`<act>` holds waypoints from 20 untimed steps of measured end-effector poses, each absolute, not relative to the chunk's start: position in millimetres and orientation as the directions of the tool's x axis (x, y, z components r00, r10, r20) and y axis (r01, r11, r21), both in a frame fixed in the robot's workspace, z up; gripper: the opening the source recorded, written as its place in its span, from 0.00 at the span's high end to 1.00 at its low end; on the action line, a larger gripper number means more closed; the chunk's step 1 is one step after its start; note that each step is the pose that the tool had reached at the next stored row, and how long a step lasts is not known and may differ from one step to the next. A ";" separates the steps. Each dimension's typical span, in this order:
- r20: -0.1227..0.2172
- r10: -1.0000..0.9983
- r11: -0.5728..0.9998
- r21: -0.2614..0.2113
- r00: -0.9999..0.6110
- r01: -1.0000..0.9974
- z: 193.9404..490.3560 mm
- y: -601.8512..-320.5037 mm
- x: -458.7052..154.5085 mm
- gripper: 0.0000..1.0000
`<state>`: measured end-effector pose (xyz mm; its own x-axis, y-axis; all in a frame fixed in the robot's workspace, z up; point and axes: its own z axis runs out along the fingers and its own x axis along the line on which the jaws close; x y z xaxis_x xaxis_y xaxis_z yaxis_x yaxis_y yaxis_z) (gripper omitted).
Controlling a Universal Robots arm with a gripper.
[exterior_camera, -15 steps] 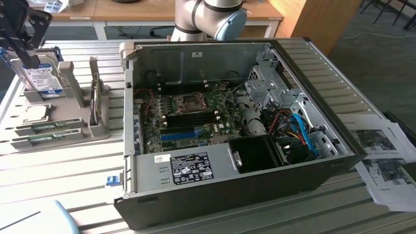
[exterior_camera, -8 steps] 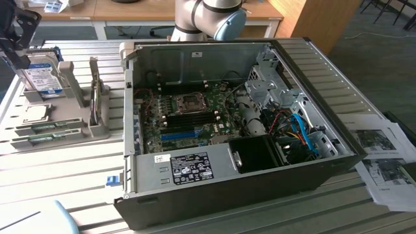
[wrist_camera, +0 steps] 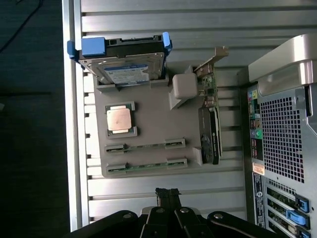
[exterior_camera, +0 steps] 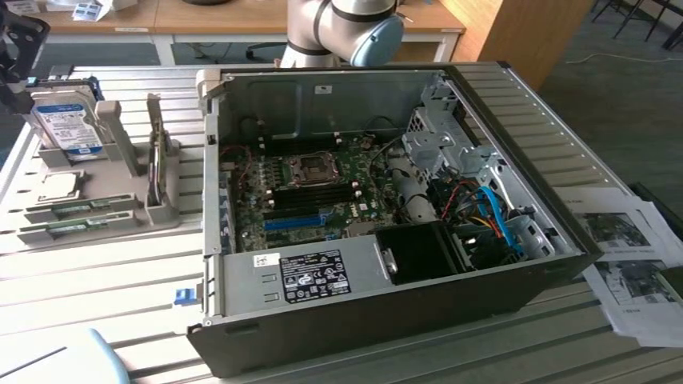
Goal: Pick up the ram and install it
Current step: 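Reach for the ram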
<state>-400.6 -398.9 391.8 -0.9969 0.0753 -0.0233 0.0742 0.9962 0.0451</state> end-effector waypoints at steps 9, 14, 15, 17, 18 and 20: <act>-0.023 0.075 0.996 0.045 -0.997 0.074 391.9 -397.3 -401.5 0.91; -0.023 0.075 0.996 0.045 -0.997 0.074 391.7 -390.6 -403.6 0.91; -0.023 0.075 0.996 0.045 -0.997 0.074 391.8 -389.2 -404.0 0.91; -0.023 0.075 0.996 0.045 -0.997 0.074 391.7 -386.6 -404.8 0.91; -0.023 0.075 0.996 0.045 -0.997 0.074 391.7 -385.3 -405.2 0.91; -0.023 0.075 0.996 0.045 -0.997 0.074 391.6 -383.1 -406.0 0.91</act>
